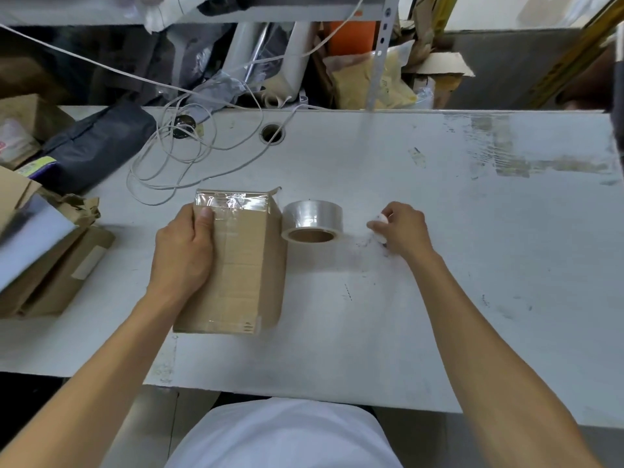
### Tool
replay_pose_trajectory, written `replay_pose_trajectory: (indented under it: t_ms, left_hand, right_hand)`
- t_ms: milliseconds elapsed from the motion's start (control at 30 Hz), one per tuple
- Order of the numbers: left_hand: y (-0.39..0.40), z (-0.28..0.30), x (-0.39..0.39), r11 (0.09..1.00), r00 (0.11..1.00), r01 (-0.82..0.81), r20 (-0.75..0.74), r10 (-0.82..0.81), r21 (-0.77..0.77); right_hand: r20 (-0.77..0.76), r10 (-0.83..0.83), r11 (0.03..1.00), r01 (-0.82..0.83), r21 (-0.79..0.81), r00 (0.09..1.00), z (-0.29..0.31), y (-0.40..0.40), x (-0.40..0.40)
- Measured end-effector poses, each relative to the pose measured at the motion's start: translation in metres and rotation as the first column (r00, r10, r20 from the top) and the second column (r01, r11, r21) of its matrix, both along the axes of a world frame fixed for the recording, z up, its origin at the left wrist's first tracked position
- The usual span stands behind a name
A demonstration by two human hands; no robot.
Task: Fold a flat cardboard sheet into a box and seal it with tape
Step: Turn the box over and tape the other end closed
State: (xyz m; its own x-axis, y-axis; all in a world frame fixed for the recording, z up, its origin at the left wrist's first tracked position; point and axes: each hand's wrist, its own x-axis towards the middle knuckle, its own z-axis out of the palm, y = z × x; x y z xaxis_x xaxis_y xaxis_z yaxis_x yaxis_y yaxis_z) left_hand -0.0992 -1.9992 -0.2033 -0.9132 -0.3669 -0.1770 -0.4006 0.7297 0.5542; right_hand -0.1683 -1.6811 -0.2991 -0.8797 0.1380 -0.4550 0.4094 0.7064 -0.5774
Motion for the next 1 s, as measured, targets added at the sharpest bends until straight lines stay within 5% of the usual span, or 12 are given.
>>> replay_pose_trajectory:
  t_ms: [67,133,233,667,900,1000]
  left_hand:
    - [0.002,0.001,0.0,1.0,1.0,-0.006,0.006,0.006,0.01]
    - [0.003,0.001,0.001,1.0,1.0,-0.004,0.011,0.004,0.012]
    - [0.001,0.0,0.001,1.0,1.0,-0.003,0.007,0.003,0.015]
    - [-0.003,-0.004,0.0,1.0,1.0,-0.013,0.016,0.013,0.0]
    - [-0.005,-0.006,0.0,1.0,1.0,-0.018,0.006,0.018,0.013]
    - [-0.005,-0.005,0.0,1.0,1.0,-0.017,0.005,0.017,0.015]
  right_hand:
    - [-0.129,-0.178,0.97,0.151,-0.192,0.976,0.026,-0.012,-0.005]
    - [-0.148,-0.332,0.833,0.216,-0.51,0.932,0.059,-0.036,-0.005]
    - [-0.073,-0.311,0.648,0.155,-0.746,0.948,0.087,-0.074,0.004]
    - [-0.101,-0.219,0.839,0.134,-0.527,0.97,0.071,-0.124,0.02]
    - [-0.093,0.094,0.806,-0.131,-0.577,0.991,0.062,-0.108,0.043]
    - [-0.096,-0.006,0.769,-0.057,-0.637,0.995,0.062,-0.101,0.039]
